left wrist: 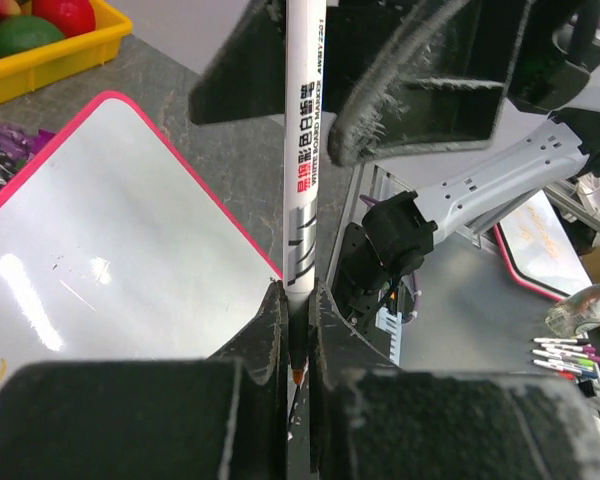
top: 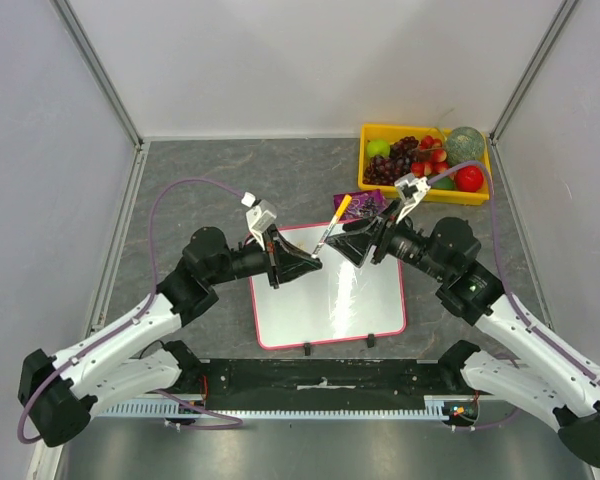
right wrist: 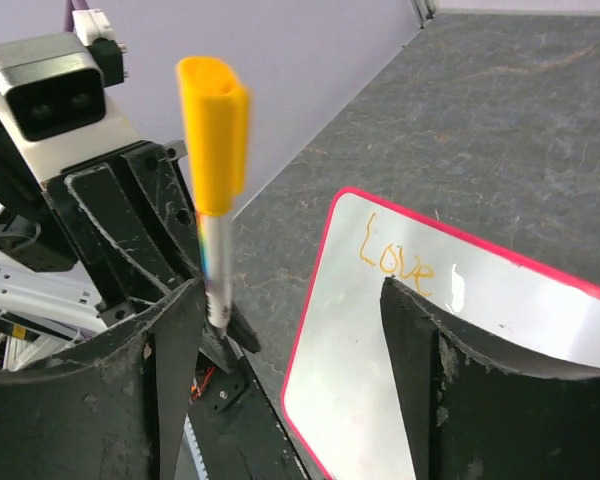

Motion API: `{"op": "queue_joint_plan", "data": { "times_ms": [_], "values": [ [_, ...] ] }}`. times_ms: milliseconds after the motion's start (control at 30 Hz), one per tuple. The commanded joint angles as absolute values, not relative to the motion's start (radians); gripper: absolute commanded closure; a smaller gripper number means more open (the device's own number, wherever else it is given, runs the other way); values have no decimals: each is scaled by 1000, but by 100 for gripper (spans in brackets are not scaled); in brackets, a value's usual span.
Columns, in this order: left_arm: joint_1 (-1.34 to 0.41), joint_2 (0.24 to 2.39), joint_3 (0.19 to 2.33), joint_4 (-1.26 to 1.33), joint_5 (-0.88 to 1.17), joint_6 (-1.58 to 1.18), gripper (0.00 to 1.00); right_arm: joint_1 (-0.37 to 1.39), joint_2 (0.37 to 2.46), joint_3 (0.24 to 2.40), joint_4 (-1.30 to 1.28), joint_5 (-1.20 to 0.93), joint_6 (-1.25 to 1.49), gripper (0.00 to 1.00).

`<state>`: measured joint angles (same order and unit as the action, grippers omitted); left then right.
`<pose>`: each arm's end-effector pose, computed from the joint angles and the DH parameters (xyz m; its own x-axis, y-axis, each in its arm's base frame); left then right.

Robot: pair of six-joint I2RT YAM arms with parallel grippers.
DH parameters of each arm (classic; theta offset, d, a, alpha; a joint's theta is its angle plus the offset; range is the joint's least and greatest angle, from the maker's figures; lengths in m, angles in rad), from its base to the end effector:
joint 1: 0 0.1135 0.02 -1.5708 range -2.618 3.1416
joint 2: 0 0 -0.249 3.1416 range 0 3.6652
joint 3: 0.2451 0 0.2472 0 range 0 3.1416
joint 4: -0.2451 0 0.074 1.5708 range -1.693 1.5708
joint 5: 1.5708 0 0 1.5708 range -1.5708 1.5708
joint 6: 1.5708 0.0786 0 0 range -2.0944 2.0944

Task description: Write a sentence on the whiteboard

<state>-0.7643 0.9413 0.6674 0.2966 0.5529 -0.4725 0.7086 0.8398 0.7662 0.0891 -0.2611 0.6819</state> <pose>0.1601 -0.2107 0.3109 -0.4259 -0.1282 -0.8956 0.8693 0.2163 -0.4444 0.1745 0.1763 0.3434 -0.5106 0.3643 -0.7788 -0.6477 0.4327 0.6271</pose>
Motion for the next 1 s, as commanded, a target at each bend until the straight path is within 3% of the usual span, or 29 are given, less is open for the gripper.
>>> {"op": "queue_joint_plan", "data": {
  "times_ms": [0, 167, 333, 500, 567, 700, 967],
  "values": [
    [-764, 867, 741, 109, 552, -345, 98, 638, 856, 856, 98, -530, 650, 18],
    [-764, 822, 795, -60, 597, -264, 98, 627, 884, 902, 135, -738, 650, 6],
    [-764, 819, 827, -107, 693, -223, 98, 627, 929, 852, 342, -897, 811, 6],
    [-764, 864, 861, -130, 782, -210, 98, 627, 960, 842, 333, -923, 811, 21],
    [-764, 874, 867, -130, 802, -209, 98, 626, 969, 841, 328, -926, 813, 38],
    [-764, 874, 871, -133, 801, -203, 98, 627, 982, 848, 295, -937, 789, 52],
    [-764, 879, 876, -144, 799, -193, 98, 627, 989, 868, 176, -940, 700, 52]
  ]
}}
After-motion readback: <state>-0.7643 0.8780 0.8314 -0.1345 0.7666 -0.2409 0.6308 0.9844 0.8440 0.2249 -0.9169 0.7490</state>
